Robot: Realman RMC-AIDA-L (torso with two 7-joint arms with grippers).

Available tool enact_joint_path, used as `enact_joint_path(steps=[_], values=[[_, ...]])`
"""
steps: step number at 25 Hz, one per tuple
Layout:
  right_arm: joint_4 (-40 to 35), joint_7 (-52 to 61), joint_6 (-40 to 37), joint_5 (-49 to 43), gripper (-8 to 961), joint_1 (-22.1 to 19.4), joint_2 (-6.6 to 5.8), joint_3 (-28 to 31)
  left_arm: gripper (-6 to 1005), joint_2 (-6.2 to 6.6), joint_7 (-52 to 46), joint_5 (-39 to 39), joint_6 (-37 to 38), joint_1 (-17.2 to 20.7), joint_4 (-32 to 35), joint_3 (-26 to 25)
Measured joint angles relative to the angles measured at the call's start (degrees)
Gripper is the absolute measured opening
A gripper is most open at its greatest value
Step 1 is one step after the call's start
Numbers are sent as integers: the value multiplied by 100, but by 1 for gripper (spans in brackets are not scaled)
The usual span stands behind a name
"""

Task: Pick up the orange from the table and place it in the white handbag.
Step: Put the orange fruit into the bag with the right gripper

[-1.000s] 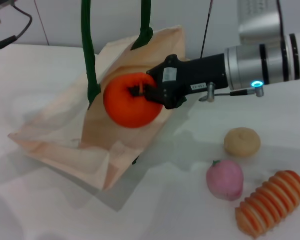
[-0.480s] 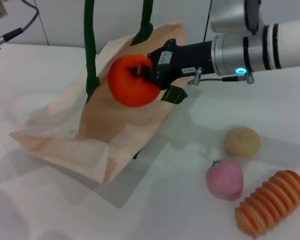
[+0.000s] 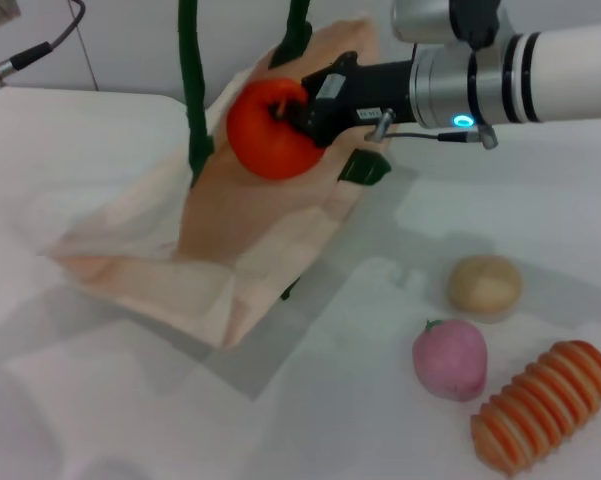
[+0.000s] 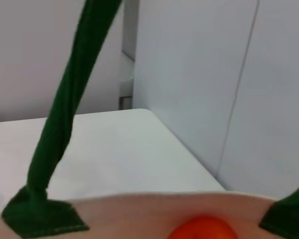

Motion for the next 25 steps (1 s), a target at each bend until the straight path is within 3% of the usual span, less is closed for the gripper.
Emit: enact_joint_path(steps=[16, 25], values=[[268, 1, -1245, 29, 61, 107, 17, -4, 58, 8, -14, -25, 15, -2, -2, 0], [328, 1, -1239, 27, 100, 150, 17, 0, 56, 8, -29, -92, 29, 30, -3, 0]])
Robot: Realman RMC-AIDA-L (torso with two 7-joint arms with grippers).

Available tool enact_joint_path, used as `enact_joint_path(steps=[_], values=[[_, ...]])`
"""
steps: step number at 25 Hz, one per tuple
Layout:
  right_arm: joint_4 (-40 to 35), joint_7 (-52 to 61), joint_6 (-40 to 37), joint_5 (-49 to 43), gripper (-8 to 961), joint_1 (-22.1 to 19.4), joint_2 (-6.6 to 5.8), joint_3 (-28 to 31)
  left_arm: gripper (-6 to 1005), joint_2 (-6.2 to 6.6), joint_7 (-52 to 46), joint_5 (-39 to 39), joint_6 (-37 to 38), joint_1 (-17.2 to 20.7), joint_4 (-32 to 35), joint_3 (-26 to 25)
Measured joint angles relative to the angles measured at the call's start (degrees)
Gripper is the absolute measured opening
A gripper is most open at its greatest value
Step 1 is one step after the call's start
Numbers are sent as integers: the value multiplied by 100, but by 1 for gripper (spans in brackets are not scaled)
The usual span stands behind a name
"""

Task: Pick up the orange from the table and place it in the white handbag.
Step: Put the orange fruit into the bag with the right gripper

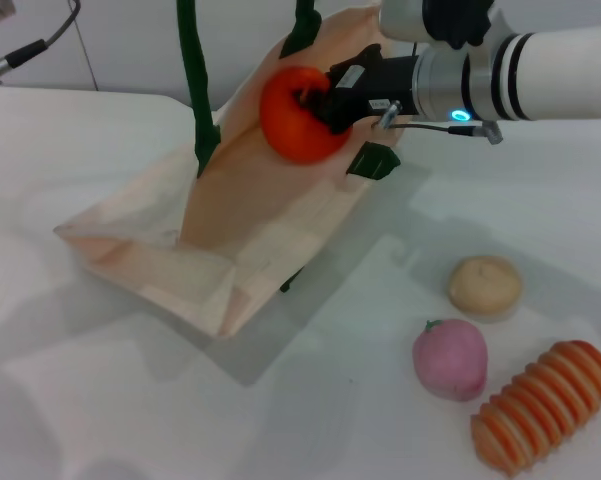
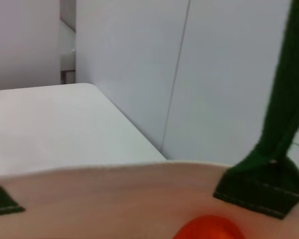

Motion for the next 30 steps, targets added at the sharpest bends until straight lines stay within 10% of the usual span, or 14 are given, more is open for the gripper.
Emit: enact_joint_path(steps=[23, 30], values=[[-163, 727, 706, -200, 783, -56, -70, -588, 53, 45, 0, -88, -50, 275, 0, -9], [-1194, 1846, 1424, -929, 846, -543, -84, -594, 52, 53, 3, -93, -215, 405, 24, -38]])
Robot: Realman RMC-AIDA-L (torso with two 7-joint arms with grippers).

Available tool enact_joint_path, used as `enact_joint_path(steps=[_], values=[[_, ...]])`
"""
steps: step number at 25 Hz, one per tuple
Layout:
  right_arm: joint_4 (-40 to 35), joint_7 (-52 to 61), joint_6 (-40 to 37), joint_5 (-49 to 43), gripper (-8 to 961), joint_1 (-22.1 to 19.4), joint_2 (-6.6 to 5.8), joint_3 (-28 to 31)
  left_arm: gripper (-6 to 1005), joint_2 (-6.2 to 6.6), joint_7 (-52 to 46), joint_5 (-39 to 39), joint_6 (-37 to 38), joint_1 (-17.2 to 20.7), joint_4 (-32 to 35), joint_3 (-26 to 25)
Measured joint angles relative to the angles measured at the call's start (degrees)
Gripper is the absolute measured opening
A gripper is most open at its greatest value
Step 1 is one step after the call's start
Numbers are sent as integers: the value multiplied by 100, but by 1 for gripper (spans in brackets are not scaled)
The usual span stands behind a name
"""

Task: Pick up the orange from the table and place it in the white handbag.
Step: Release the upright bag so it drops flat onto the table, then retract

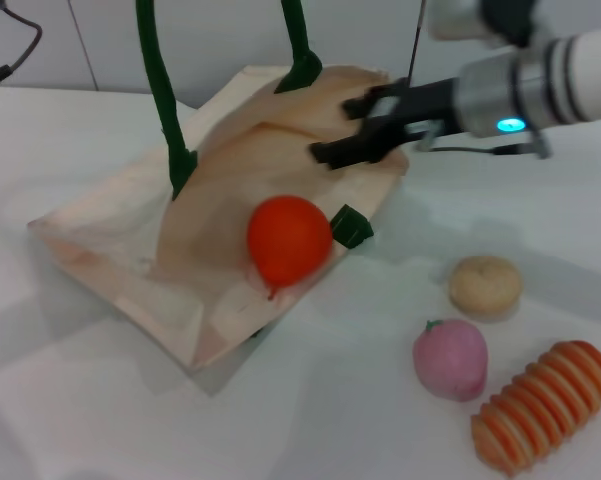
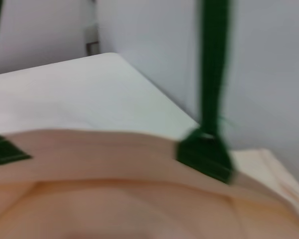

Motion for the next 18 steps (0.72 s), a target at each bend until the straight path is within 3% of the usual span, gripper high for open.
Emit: enact_joint_path(steps=[11, 18], values=[[-1469, 741, 432, -70, 846, -1030, -21, -40, 105, 69, 5, -233, -408, 322, 400, 26], [-1733, 873, 425, -13, 846, -1238, -23, -10, 337, 58, 31, -272, -453, 355, 406, 29]])
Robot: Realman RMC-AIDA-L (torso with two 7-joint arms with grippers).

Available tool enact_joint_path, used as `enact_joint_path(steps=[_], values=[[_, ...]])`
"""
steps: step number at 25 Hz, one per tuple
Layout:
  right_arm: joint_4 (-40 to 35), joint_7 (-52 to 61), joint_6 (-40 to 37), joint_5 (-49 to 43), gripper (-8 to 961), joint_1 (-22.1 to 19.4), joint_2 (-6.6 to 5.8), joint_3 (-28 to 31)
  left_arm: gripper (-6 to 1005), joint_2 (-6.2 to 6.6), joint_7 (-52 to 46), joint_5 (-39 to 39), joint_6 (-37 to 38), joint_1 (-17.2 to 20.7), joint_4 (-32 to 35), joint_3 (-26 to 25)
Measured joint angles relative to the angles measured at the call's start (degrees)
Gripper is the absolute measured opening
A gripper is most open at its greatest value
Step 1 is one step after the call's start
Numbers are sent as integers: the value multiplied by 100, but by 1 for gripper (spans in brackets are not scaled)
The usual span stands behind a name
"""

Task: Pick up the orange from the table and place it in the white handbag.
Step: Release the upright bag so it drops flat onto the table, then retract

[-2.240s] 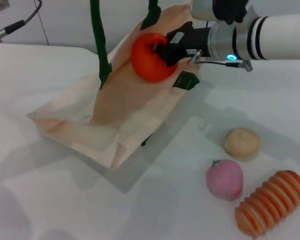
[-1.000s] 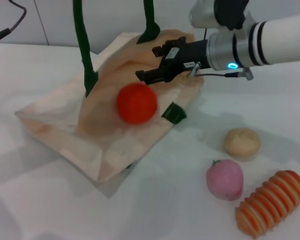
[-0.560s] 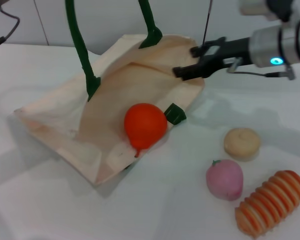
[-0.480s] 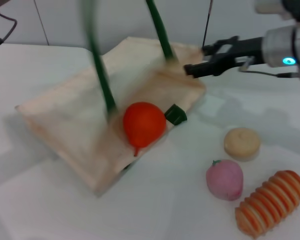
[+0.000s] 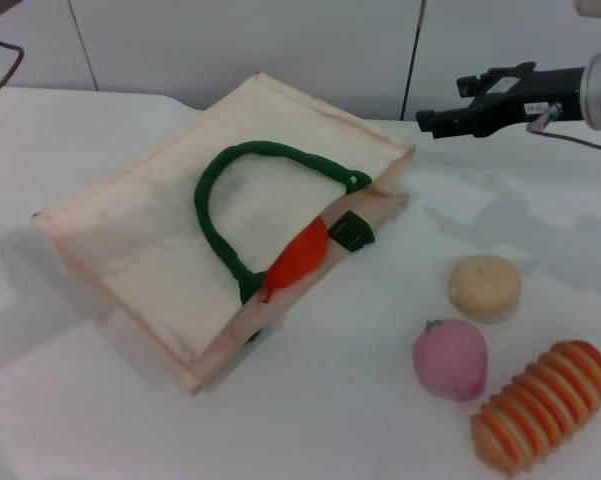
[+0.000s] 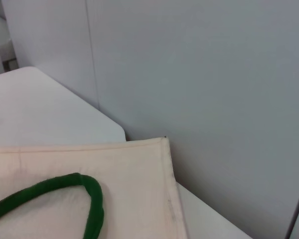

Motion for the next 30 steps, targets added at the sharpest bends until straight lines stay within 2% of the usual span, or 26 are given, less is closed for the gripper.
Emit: enact_joint_path(steps=[4, 11, 18, 23, 24, 30], values=[[-104, 0, 2, 171, 847, -110, -5, 10, 497, -2, 5, -4, -1, 8, 2, 0], [-309, -376, 47, 979, 847, -461, -11, 12, 497, -9, 18, -5, -13, 9, 2, -7], [-198, -1632, 14, 2773, 847, -1048, 4, 16, 497, -57, 108, 24, -274, 28, 3, 1], [499, -3082, 64, 4222, 847, -1341, 19, 15, 497, -135, 435, 25, -518, 135, 11, -7], [499, -3082, 64, 4222, 847, -1341, 19, 15, 497, -156, 544, 10, -572, 160, 12, -15], [1040, -4287, 328, 5562, 847, -1650, 27, 16, 497, -293, 1347, -159, -955, 249, 207, -35]])
